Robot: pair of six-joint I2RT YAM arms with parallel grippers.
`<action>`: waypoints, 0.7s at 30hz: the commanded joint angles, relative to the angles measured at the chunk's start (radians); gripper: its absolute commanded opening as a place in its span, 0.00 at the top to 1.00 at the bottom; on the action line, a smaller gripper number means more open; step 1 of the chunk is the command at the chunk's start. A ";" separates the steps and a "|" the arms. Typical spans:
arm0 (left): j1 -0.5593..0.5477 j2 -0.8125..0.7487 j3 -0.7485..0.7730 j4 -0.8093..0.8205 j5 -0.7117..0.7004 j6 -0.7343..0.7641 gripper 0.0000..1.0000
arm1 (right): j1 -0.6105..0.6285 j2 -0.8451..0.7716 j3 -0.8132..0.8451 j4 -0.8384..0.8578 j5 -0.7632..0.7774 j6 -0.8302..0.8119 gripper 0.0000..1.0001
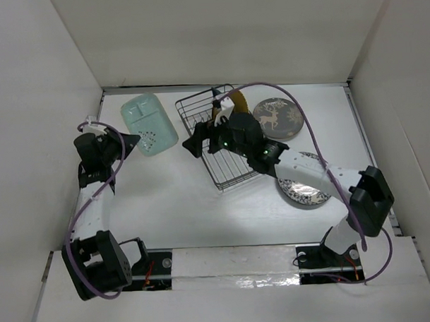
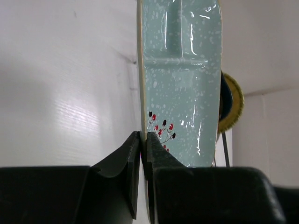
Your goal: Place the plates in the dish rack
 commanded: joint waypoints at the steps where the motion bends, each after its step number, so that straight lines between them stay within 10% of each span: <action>1: -0.012 -0.127 -0.060 0.136 0.119 -0.033 1.00 | -0.023 0.103 0.160 -0.037 -0.012 0.020 0.00; 13: -0.032 -0.289 -0.189 0.246 0.285 -0.120 1.00 | -0.033 0.284 0.254 0.012 -0.140 0.076 0.04; 21: -0.052 -0.296 -0.215 0.300 0.310 -0.160 1.00 | -0.033 0.286 0.222 0.102 -0.199 0.126 0.56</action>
